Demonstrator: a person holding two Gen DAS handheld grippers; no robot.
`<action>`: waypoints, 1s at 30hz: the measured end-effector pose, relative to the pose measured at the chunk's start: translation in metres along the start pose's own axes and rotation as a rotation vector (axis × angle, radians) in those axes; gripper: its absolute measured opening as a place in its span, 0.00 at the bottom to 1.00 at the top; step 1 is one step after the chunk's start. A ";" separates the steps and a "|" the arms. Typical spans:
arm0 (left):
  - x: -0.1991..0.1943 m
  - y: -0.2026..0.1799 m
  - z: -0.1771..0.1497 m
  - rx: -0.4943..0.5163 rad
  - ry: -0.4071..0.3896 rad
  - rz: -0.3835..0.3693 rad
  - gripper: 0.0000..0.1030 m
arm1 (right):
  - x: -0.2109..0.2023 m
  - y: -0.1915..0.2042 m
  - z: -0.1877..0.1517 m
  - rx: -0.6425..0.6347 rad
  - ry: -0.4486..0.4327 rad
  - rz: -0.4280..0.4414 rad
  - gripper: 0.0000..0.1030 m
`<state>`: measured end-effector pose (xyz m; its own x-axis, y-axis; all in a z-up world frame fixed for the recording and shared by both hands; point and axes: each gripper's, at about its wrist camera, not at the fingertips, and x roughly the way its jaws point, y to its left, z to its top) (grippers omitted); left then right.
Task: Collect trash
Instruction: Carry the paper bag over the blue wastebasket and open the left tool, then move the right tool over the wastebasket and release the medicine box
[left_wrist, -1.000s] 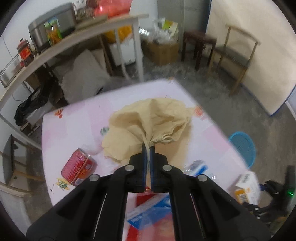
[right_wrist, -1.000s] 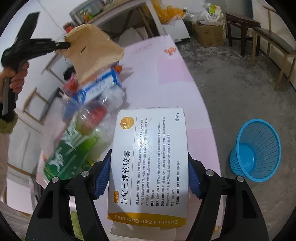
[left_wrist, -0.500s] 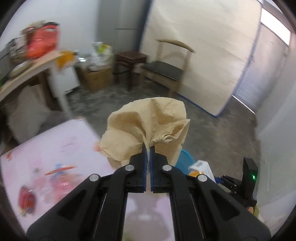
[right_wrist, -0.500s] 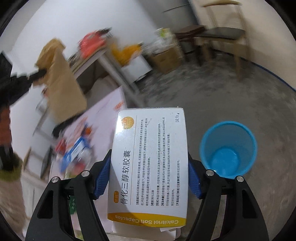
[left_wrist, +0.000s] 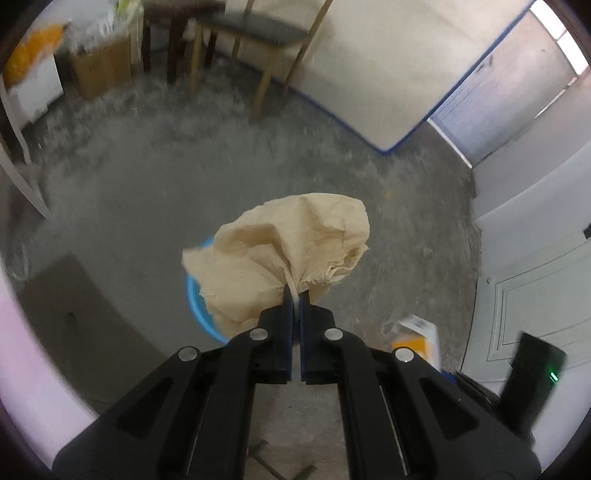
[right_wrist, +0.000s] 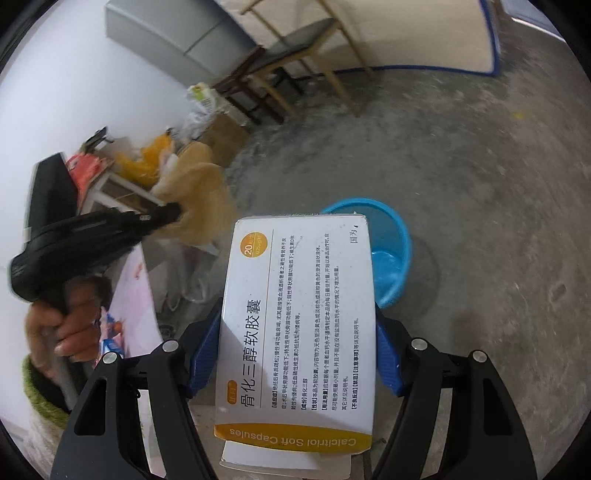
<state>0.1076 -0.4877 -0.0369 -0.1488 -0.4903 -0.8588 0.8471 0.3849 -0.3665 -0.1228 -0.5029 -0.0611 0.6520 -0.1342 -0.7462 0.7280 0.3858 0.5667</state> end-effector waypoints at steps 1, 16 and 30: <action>0.017 -0.002 0.002 -0.011 0.014 0.005 0.01 | 0.000 -0.006 0.001 0.013 -0.002 -0.007 0.67; 0.130 0.030 -0.005 -0.147 0.119 0.079 0.37 | 0.005 -0.062 0.012 0.097 0.022 -0.036 0.67; -0.008 0.049 -0.016 -0.155 -0.057 0.084 0.45 | 0.060 -0.026 0.045 0.009 0.100 -0.012 0.67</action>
<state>0.1417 -0.4525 -0.0533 -0.0474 -0.4934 -0.8685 0.7657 0.5404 -0.3488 -0.0930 -0.5620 -0.1051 0.6193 -0.0470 -0.7837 0.7376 0.3768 0.5603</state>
